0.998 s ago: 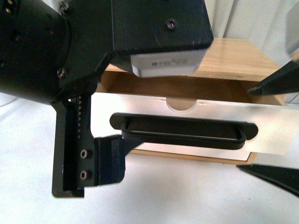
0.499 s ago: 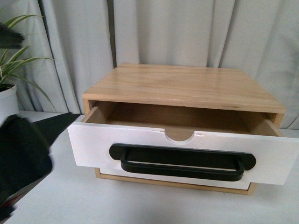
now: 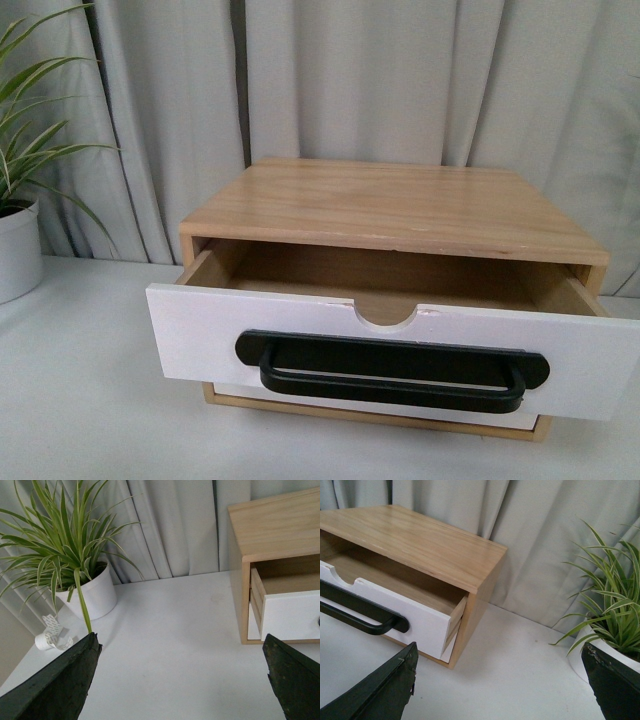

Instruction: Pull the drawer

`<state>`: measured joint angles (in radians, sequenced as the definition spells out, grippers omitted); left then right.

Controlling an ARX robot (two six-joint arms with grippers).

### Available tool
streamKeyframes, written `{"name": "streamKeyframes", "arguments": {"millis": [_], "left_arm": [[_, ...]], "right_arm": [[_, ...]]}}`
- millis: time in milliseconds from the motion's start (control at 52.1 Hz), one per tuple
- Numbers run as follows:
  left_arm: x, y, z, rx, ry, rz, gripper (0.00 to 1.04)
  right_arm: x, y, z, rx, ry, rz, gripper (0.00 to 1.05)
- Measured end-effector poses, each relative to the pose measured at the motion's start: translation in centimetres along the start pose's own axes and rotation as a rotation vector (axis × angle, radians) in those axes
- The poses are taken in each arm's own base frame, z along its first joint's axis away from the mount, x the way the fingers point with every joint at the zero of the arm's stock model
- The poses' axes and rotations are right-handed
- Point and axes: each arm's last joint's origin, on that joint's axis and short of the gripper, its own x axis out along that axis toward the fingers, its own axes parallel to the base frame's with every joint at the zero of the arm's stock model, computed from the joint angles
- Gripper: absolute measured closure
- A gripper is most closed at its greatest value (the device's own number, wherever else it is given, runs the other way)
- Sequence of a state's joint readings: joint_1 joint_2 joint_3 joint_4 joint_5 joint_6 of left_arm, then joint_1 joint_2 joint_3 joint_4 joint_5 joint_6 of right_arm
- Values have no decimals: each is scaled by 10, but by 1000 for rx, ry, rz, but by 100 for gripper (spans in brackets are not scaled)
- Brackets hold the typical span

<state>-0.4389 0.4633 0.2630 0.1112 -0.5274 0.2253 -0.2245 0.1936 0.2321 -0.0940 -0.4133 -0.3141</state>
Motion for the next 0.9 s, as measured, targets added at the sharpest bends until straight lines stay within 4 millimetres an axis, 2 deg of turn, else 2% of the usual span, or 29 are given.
{"name": "streamKeyframes", "arguments": {"millis": [115, 154, 269, 326, 403, 595, 691, 787, 902], "left_arm": [[0, 0, 0, -19, -1, 1, 6], [0, 0, -1, -32, -6, -7, 7], [-1, 4, -11, -180, -80, -86, 27], [-2, 9, -19, -228, -92, -93, 43], [-3, 13, -29, -246, -90, -93, 63], [-6, 19, -42, -256, -90, -86, 100], [-6, 24, -47, -262, -94, -117, 101], [-7, 29, -52, -267, -89, -72, 101], [-16, 28, -59, -267, -81, -85, 101]], "right_arm": [[0, 0, 0, 26, 1, -7, 9], [0, 1, -1, 56, -7, -75, 14], [2, 11, -8, 199, -14, -184, 33], [3, 14, -14, 246, -14, -196, 49], [3, 17, -21, 270, -12, -195, 69], [4, 19, -29, 279, -15, -195, 104], [4, 20, -32, 282, -16, -195, 103], [4, 21, -35, 283, -19, -195, 103], [4, 22, -38, 284, -16, -196, 103]]}}
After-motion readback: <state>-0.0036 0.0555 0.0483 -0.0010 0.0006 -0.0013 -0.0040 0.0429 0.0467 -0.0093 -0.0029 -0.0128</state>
